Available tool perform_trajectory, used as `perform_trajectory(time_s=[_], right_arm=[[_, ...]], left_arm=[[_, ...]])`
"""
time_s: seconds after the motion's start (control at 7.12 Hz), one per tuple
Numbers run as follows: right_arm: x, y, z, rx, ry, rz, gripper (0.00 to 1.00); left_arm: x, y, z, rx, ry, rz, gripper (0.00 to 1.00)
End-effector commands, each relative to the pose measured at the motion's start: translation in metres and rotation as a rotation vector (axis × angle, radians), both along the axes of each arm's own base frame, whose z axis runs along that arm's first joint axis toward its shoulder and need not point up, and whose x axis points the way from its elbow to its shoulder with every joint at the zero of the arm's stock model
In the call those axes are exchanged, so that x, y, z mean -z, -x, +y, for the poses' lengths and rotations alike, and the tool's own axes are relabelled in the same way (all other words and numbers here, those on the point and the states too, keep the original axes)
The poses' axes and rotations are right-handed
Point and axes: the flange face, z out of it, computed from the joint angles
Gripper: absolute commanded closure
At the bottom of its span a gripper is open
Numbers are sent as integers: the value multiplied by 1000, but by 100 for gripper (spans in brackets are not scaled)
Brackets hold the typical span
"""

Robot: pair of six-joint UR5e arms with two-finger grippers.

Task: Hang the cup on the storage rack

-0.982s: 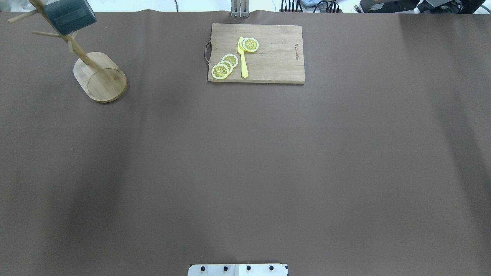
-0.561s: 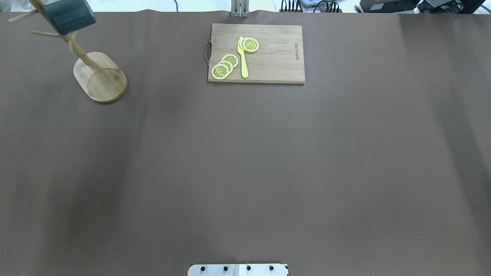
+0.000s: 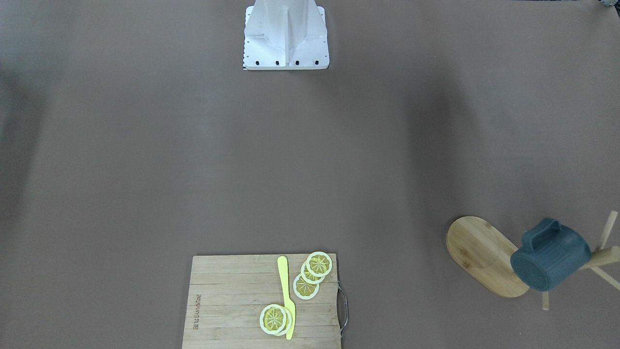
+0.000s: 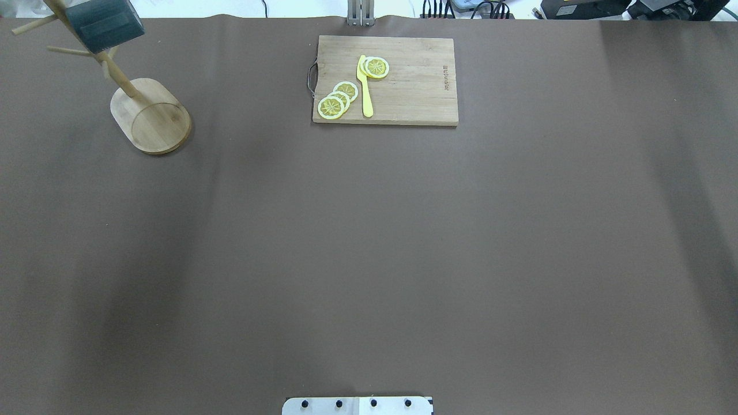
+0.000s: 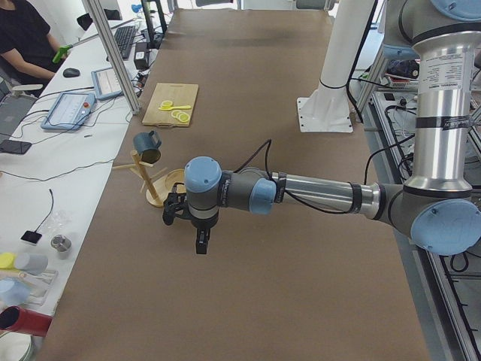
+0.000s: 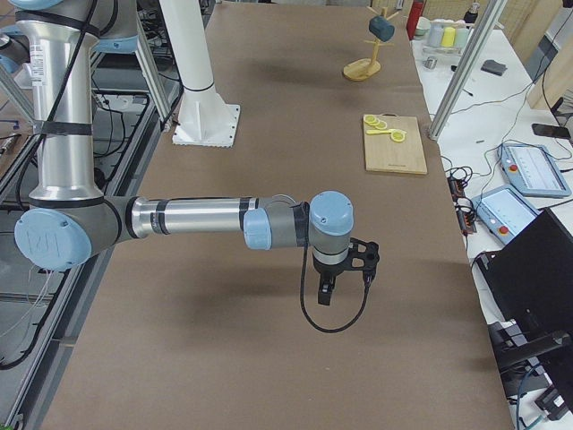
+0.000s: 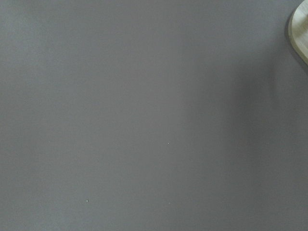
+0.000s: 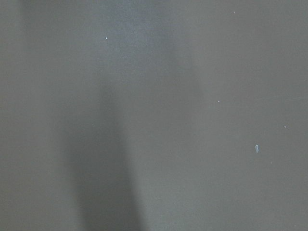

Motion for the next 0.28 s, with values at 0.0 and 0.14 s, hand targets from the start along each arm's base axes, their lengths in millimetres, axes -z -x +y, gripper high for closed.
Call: perform_trajectory(time_s=[0.0, 0.14], right_arm=[[0, 2, -1, 5, 0, 1, 0], [1, 3, -1, 6, -2, 2, 0]], left_arm=[[0, 0, -1, -2, -3, -2, 2], [0, 0, -1, -2, -3, -2, 2]])
